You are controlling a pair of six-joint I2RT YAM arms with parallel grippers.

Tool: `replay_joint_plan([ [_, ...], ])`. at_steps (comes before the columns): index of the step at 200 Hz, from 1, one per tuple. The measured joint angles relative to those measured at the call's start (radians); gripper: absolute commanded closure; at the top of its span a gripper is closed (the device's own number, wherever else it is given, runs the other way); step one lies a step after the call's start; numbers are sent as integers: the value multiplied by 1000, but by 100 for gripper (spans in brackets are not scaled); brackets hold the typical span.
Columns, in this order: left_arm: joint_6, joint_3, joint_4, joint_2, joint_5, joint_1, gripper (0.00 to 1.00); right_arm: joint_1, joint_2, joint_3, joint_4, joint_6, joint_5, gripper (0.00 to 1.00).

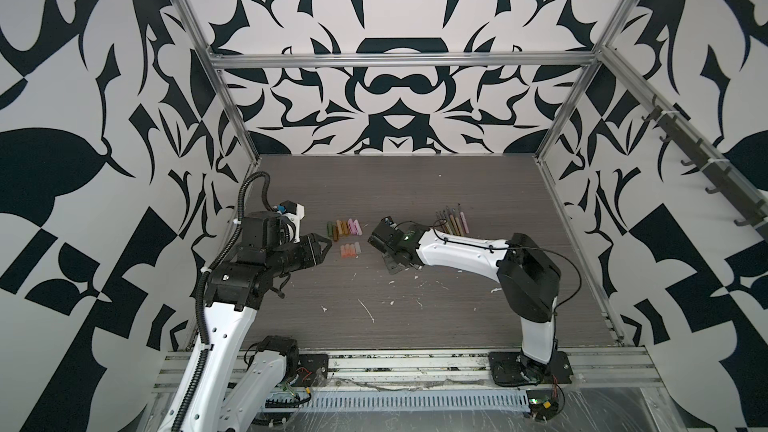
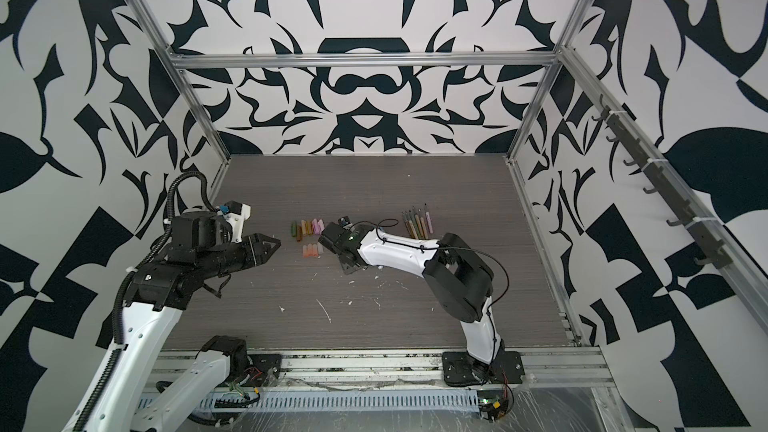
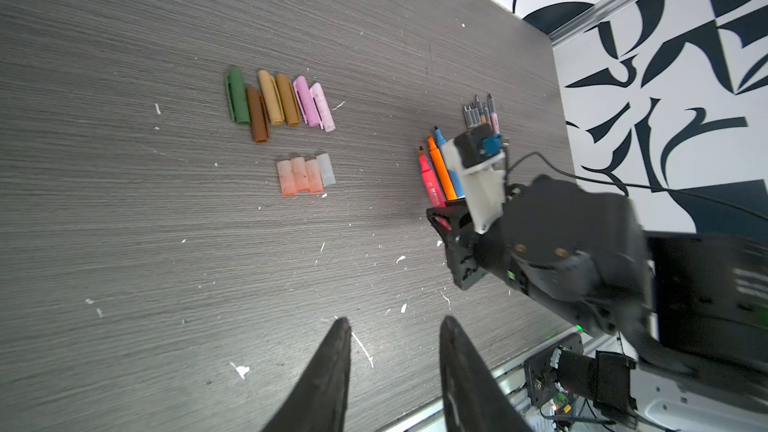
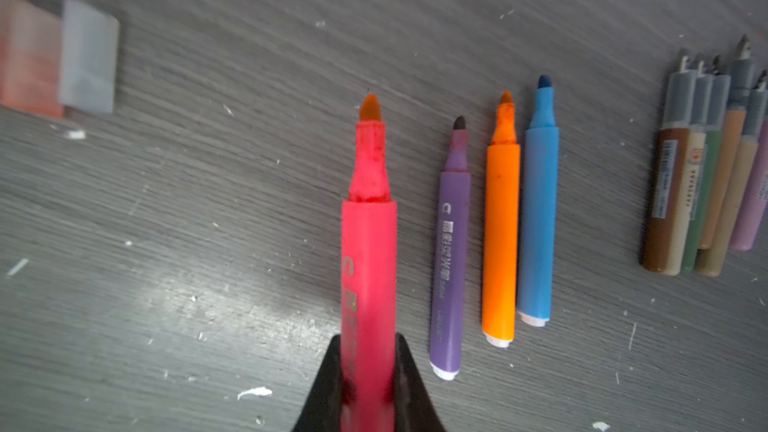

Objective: Open the pen caps
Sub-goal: 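Lower the pink marker beside the purple marker and open the right gripper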

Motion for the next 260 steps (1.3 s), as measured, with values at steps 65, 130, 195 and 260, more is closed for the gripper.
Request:
replay_joint_plan([
  [65,5,-17,3,-18,4,0,60,1,71,80,-93,-8,27,83],
  [130,5,-24,3,-17,10,0,60,2,107,135,-142,-11,65,66],
  [195,5,-26,4,-15,15,2,60,34,23,42,11,2,-112,92],
  [260,5,-30,11,-11,18,3,59,23,116,50,70,20,-129,88],
])
